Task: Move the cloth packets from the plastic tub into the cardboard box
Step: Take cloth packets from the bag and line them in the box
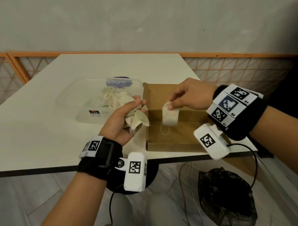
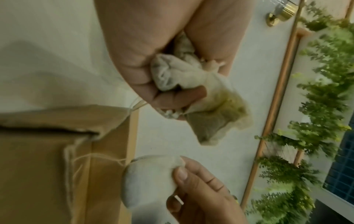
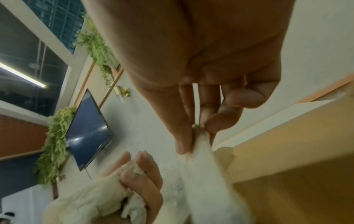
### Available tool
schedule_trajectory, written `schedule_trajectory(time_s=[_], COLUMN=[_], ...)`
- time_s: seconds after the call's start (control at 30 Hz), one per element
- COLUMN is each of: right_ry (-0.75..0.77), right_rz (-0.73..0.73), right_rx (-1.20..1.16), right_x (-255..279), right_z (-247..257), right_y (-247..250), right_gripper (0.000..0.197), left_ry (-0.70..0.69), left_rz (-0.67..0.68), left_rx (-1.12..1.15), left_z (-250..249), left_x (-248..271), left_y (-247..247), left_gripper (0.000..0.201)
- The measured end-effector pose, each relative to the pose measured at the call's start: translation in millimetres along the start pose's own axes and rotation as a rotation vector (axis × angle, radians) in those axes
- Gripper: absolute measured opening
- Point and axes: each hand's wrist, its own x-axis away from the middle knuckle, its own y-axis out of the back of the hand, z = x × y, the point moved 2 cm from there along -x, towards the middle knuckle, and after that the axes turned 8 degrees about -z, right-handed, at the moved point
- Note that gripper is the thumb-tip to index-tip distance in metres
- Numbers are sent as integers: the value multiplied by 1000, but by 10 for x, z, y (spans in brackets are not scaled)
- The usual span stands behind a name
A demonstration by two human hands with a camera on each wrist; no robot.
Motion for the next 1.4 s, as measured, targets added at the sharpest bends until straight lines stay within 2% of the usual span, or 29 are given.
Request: schedule_trajectory(time_s=[0.2, 0.27, 0.33, 0.4, 0.53, 0.6, 0.63, 0.73, 0.77, 0.93, 1.07, 1.17, 1.33, 1.4], right_ry=[32, 10, -13, -17, 7, -2, -8, -36, -47, -51, -63, -80, -148, -227], right_rz=[114, 154, 177, 193, 233, 243, 237, 203, 187, 90, 81, 77, -95, -38], right_rx=[156, 216, 215, 211, 181, 195, 227, 316, 334, 348, 325, 305, 149, 90], right_x=[-200, -263, -325, -363, -412, -457, -482, -560, -578, -572, -568, -581, -495, -403], right_z=[203, 193, 168, 180, 255, 274, 269, 207, 187, 173, 127, 104, 72, -42], right_y=[-177, -293, -371, -386, -354, -386, -413, -503, -513, -439, -443, -445, -245, -266], right_gripper=[17, 14, 14, 14, 16, 14, 13, 15, 16, 11, 13, 15, 13, 16], left_ry=[17, 77, 140, 174, 187, 159, 141, 105, 102, 99, 84, 84, 82, 83], left_rz=[54, 10, -95, -155, -131, -127, -131, -144, -148, -131, -120, -123, -128, -127], left_rx=[91, 155, 175, 177, 200, 184, 177, 166, 166, 162, 155, 151, 143, 143], left_z=[82, 121, 145, 145, 160, 179, 184, 189, 183, 184, 193, 185, 174, 179], left_x=[-8, -25, -55, -90, -115, -114, -107, -100, -91, -90, -93, -78, -84, -84], left_y=[166, 248, 331, 403, 459, 451, 438, 429, 426, 423, 435, 423, 424, 428], left_gripper=[18, 16, 6, 7, 13, 10, 7, 28, 28, 4, 11, 5, 11, 6])
